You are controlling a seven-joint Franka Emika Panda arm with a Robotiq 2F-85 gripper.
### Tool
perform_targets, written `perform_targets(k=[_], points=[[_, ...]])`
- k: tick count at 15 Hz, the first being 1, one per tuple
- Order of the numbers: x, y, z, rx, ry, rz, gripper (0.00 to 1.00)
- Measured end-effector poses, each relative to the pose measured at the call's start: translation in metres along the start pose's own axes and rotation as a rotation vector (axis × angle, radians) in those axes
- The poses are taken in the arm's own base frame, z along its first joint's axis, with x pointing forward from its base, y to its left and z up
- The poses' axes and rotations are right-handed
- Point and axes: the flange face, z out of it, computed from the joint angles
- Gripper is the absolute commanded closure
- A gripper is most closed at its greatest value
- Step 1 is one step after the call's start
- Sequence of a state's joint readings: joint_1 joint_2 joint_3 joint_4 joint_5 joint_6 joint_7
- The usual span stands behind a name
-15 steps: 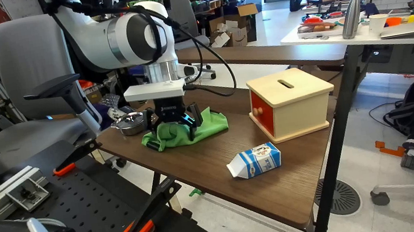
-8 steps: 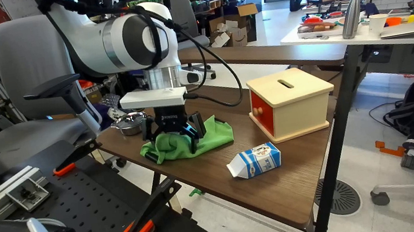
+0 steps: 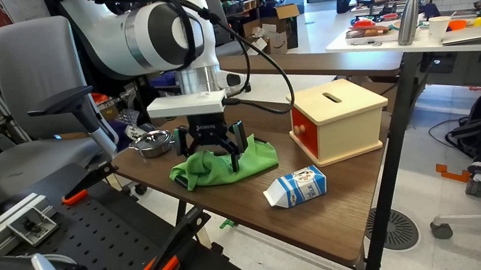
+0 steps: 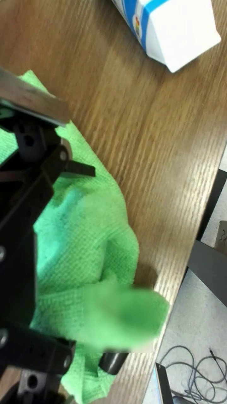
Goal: Move the green towel towards you
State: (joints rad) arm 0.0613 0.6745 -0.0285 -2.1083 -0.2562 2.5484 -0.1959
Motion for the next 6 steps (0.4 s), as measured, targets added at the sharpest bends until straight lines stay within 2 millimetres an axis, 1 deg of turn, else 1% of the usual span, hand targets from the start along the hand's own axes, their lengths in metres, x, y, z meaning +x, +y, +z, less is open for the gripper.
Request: perform_targets(k=[2,5,6], points=[[0.002,0.013,-0.022,-0.01,0.04,0.013,0.0],[-0.001,0.038,-0.068,-0.032,0.116,0.029,0.0],[-0.005,0.047,-0.08,-0.039,0.128,0.033,0.0]])
